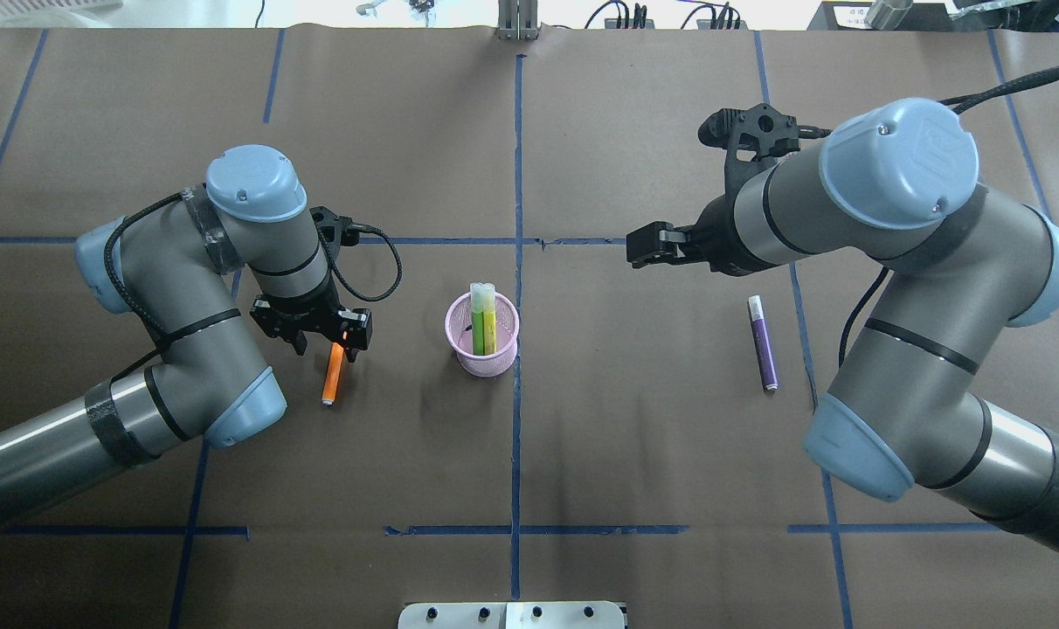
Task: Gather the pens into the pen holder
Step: 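Grasp the orange marker with the left gripper and lift it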
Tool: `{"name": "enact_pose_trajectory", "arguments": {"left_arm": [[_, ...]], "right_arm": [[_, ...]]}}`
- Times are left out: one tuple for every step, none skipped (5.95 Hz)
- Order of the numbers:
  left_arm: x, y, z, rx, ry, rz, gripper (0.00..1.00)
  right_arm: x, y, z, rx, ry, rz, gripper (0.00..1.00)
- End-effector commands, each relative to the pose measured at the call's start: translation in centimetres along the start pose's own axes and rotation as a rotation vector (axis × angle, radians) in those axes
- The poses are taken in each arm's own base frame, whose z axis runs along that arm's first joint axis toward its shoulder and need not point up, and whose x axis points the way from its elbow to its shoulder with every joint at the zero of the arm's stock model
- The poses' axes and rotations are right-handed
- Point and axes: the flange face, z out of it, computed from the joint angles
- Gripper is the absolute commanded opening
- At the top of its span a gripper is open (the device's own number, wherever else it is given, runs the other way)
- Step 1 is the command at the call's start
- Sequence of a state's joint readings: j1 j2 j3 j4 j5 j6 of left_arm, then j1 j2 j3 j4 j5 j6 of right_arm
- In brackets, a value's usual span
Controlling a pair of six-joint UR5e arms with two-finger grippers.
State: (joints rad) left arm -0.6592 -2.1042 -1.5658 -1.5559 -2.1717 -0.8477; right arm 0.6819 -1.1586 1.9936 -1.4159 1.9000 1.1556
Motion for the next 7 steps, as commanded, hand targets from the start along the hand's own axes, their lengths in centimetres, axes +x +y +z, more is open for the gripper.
{"name": "enact_pose_trajectory", "arguments": {"left_arm": [[-0.3, -0.5, -0.3, 0.008, -0.002, 0.059, 0.58], [-0.4, -1.0, -0.7, 0.014, -0.001, 0.056, 0.57], [0.9, -2.2, -0.6, 0.011, -0.004, 0.054, 0.56], [0.8, -2.6, -0.7, 0.014, -0.005, 0.049, 0.55], [0.6, -2.8, -0.4, 0.011, -0.008, 0.047, 0.52], [0.4, -2.9, 0.0, 0.007, -0.012, 0.045, 0.49], [0.4, -3.0, -0.1, 0.008, -0.012, 0.044, 0.41]], "right_arm": [[0.2, 0.1, -0.2, 0.002, 0.000, -0.002, 1.00], [0.2, 0.1, -0.2, 0.002, 0.000, -0.002, 1.00], [0.3, 0.1, -0.2, 0.001, 0.001, -0.001, 1.00], [0.4, 0.2, -0.2, 0.001, 0.002, -0.001, 1.00], [0.4, 0.2, -0.1, 0.000, 0.004, 0.000, 1.00], [0.4, 0.2, -0.1, 0.000, 0.004, 0.000, 1.00], [0.4, 0.2, -0.2, 0.001, 0.002, -0.001, 1.00]]}}
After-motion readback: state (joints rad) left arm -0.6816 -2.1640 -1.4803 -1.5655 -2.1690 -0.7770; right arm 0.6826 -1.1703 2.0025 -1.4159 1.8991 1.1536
